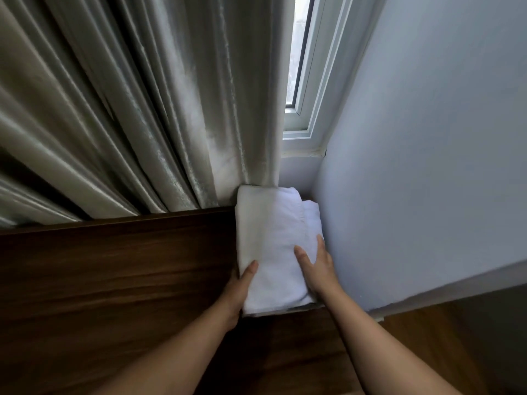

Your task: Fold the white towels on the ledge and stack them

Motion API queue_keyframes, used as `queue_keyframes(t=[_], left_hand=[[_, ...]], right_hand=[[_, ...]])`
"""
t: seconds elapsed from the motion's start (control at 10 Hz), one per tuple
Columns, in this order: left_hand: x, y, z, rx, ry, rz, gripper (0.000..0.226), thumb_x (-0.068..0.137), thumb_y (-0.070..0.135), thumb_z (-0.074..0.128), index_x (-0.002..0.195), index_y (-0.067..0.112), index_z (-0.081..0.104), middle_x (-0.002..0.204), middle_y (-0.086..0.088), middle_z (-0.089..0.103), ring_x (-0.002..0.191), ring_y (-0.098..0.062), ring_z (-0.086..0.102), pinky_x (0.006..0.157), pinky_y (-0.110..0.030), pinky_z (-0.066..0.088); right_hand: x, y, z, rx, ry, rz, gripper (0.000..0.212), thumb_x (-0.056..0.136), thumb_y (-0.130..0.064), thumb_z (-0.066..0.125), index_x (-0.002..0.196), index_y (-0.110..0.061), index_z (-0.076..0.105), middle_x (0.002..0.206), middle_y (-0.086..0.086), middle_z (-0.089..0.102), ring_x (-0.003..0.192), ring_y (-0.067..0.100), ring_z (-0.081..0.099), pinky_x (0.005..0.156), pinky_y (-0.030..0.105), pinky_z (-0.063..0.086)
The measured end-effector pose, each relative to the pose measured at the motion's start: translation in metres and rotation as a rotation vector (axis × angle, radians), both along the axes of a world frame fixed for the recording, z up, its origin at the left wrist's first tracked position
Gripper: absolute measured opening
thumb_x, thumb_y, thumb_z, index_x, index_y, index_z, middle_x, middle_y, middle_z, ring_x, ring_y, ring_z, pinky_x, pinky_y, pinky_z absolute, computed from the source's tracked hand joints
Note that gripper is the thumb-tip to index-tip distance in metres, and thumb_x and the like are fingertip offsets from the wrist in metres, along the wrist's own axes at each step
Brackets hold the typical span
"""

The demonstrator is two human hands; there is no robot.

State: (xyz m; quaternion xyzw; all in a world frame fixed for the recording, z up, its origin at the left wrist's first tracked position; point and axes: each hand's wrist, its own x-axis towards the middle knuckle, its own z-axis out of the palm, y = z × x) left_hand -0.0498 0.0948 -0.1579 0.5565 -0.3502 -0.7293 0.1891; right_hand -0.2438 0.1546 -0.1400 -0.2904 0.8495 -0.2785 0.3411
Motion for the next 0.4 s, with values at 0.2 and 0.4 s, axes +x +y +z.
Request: queue_keyframes(t=[0.2, 0.4], left_hand=[[-0.011, 0.004, 0.009, -0.018, -0.086, -0.022, 0.096, 0.063, 0.075, 0.065, 0.144, 0.032, 0.036, 0.136, -0.004, 0.056, 0.116, -0.025, 0.059, 0.104, -0.044, 0.047], [0.010, -0.003, 0.031, -0.099, -0.288, -0.264, 0.092, 0.075, 0.073, 0.053, 0.150, 0.027, 0.029, 0.148, -0.005, 0.047, 0.130, -0.025, 0.049, 0.111, -0.034, 0.037]], right_hand=[[-0.005, -0.005, 0.009, -0.005, -0.031, -0.002, 0.088, 0.088, -0.065, 0.051, 0.157, -0.028, 0.011, 0.159, 0.012, 0.026, 0.143, 0.033, 0.032, 0.115, 0.042, 0.028], [0.000, 0.003, 0.012, -0.031, 0.002, -0.017, 0.088, 0.087, -0.064, 0.053, 0.156, -0.027, 0.014, 0.159, 0.010, 0.029, 0.143, 0.031, 0.033, 0.114, 0.043, 0.030]])
